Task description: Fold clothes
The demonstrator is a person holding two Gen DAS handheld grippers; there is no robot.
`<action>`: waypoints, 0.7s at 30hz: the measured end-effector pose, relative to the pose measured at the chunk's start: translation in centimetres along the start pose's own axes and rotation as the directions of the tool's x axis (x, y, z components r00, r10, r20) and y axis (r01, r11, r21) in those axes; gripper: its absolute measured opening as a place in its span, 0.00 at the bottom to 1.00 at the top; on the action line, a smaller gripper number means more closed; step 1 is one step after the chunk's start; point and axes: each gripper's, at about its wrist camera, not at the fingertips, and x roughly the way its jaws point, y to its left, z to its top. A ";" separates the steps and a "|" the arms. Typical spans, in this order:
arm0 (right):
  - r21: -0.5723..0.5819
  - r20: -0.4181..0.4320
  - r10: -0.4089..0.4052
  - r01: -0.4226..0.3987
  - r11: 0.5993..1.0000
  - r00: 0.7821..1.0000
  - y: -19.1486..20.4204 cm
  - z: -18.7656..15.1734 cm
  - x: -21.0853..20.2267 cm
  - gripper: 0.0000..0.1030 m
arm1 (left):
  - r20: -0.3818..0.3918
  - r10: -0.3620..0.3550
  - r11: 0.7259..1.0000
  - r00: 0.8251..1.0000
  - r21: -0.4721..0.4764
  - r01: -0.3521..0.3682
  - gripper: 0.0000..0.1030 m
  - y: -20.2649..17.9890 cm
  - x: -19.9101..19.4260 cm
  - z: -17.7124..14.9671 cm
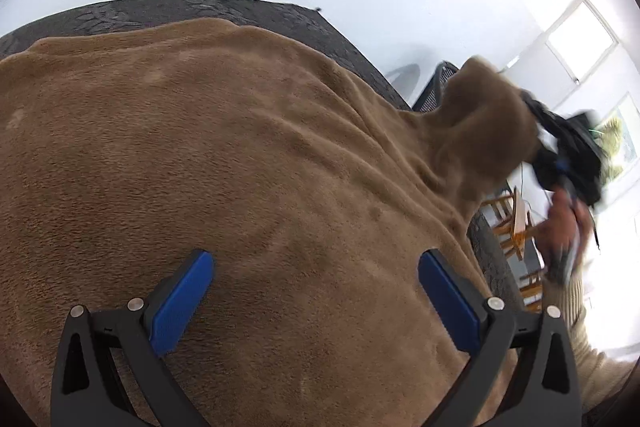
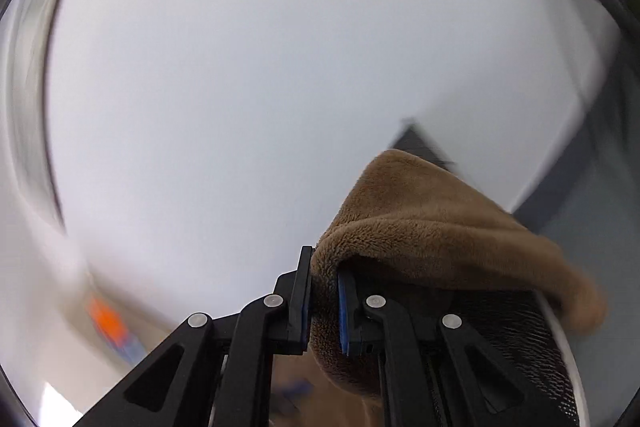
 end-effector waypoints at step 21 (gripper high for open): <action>-0.215 -0.317 -0.177 0.111 0.970 0.932 2.0 -10.0 4.7 0.90 | 0.066 0.037 0.992 0.997 -0.124 -0.029 1.00 3.6 -4.3 -1.1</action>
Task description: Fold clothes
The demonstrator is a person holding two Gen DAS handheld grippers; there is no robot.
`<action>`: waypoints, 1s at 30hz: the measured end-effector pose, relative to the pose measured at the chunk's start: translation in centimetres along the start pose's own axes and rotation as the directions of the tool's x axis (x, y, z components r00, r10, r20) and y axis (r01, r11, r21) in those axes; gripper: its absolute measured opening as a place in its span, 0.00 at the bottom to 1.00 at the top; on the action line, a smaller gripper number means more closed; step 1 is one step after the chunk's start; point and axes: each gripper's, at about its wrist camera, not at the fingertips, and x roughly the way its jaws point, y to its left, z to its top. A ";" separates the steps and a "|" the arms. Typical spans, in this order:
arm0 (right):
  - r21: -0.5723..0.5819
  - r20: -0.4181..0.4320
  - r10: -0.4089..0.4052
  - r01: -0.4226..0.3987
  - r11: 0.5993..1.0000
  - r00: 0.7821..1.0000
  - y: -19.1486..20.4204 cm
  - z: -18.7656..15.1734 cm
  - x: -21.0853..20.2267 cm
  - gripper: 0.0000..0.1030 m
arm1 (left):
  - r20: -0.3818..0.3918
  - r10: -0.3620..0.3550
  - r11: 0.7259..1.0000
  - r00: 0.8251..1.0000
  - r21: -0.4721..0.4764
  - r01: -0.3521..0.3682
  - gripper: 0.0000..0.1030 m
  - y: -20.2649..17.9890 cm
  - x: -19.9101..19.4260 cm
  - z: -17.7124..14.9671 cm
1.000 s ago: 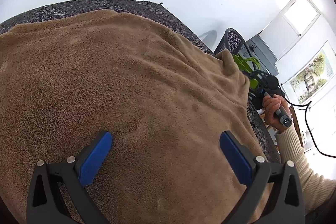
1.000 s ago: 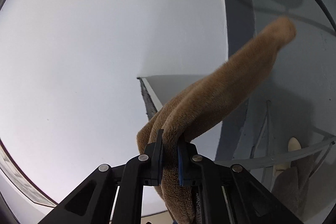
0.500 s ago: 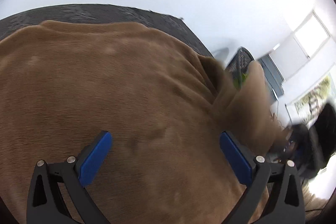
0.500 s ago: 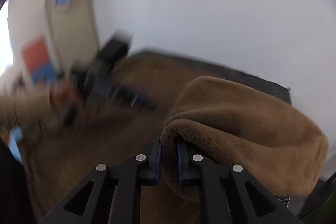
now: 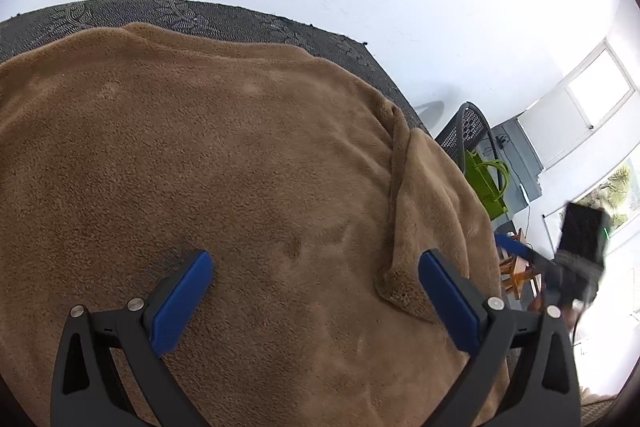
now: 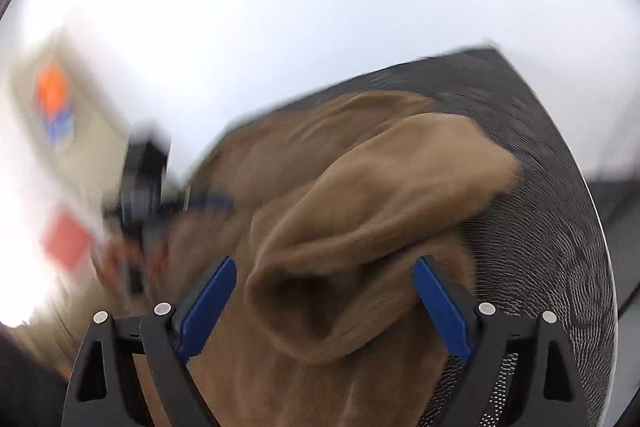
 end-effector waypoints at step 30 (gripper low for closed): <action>0.553 -0.010 -0.050 0.047 0.832 0.999 -7.6 5.5 8.1 0.11 | -0.021 -0.025 1.000 0.999 0.007 0.026 1.00 0.1 0.9 -1.0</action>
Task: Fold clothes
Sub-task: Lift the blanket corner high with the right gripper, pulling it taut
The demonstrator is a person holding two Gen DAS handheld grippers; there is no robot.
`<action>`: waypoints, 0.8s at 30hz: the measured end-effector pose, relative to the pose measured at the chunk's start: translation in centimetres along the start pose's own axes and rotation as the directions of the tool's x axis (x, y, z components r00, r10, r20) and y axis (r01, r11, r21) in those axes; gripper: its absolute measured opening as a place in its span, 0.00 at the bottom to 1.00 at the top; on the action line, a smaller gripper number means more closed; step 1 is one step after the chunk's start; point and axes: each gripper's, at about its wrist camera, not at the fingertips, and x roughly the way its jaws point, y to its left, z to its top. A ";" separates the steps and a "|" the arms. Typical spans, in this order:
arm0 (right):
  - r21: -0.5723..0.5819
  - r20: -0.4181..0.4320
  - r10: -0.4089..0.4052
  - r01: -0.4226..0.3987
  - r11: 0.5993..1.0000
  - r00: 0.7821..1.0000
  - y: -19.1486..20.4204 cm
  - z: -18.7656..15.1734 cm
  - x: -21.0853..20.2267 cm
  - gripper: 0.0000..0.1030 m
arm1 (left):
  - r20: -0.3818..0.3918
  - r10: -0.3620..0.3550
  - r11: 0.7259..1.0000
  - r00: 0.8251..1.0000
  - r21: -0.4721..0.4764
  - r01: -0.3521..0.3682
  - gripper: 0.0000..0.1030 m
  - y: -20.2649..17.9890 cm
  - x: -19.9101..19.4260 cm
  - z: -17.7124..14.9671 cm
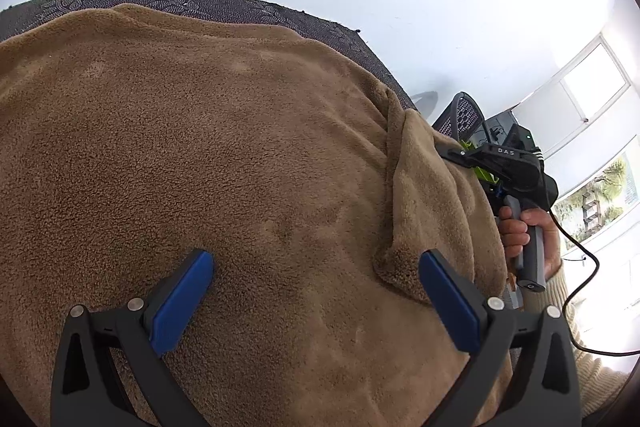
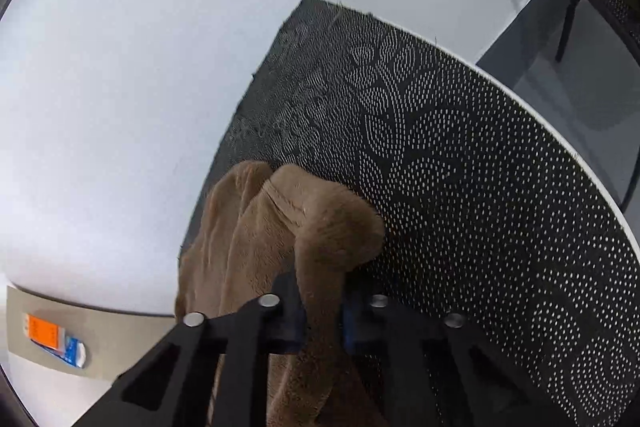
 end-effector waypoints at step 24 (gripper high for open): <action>-0.217 0.757 -0.001 0.253 0.943 0.653 13.0 -1.7 -28.7 0.10 | -0.012 -0.015 1.000 1.000 0.006 0.015 1.00 -1.3 0.4 -0.4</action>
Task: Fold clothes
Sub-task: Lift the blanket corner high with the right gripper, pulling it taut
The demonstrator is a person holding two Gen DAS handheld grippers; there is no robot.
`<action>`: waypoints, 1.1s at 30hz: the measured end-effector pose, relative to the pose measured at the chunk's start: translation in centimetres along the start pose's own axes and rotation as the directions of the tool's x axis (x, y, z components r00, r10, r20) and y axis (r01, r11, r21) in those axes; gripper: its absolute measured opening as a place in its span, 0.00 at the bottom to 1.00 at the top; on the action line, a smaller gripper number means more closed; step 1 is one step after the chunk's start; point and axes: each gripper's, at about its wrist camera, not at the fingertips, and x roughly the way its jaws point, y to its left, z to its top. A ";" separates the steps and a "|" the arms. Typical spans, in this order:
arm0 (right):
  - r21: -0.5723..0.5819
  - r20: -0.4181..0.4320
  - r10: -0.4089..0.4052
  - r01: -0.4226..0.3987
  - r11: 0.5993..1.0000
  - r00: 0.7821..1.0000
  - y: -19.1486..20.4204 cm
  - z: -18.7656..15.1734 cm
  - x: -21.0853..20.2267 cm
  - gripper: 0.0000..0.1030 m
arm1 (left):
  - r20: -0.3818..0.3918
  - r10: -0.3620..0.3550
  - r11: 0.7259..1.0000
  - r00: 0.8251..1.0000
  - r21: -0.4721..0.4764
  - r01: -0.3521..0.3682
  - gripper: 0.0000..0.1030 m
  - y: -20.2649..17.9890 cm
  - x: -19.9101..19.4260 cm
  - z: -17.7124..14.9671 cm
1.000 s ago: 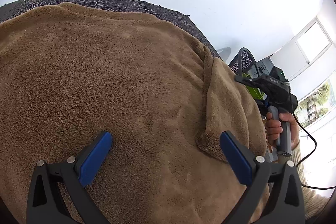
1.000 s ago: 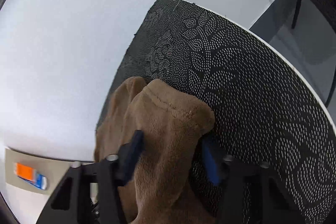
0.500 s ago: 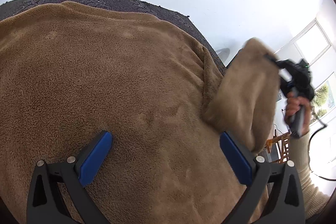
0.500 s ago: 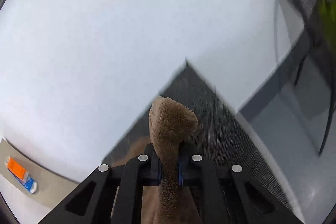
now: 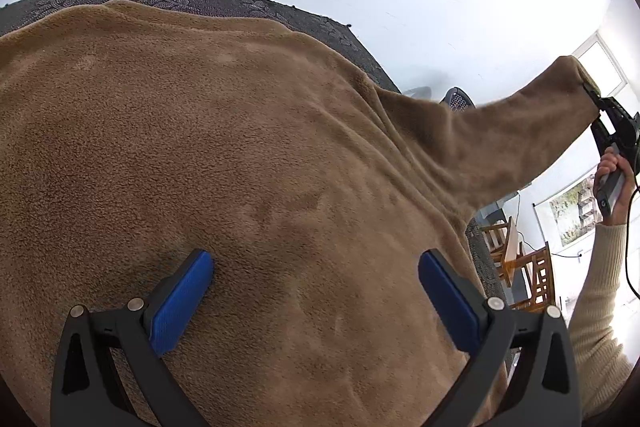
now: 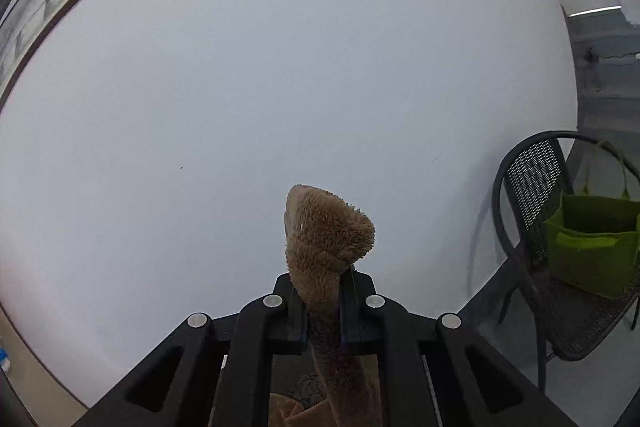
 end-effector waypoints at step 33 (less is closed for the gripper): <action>-0.524 -0.261 0.231 -0.339 0.782 0.937 23.1 -17.6 -0.3 0.10 | 0.166 -0.068 0.987 0.984 -0.132 0.091 1.00 3.8 -10.2 -2.9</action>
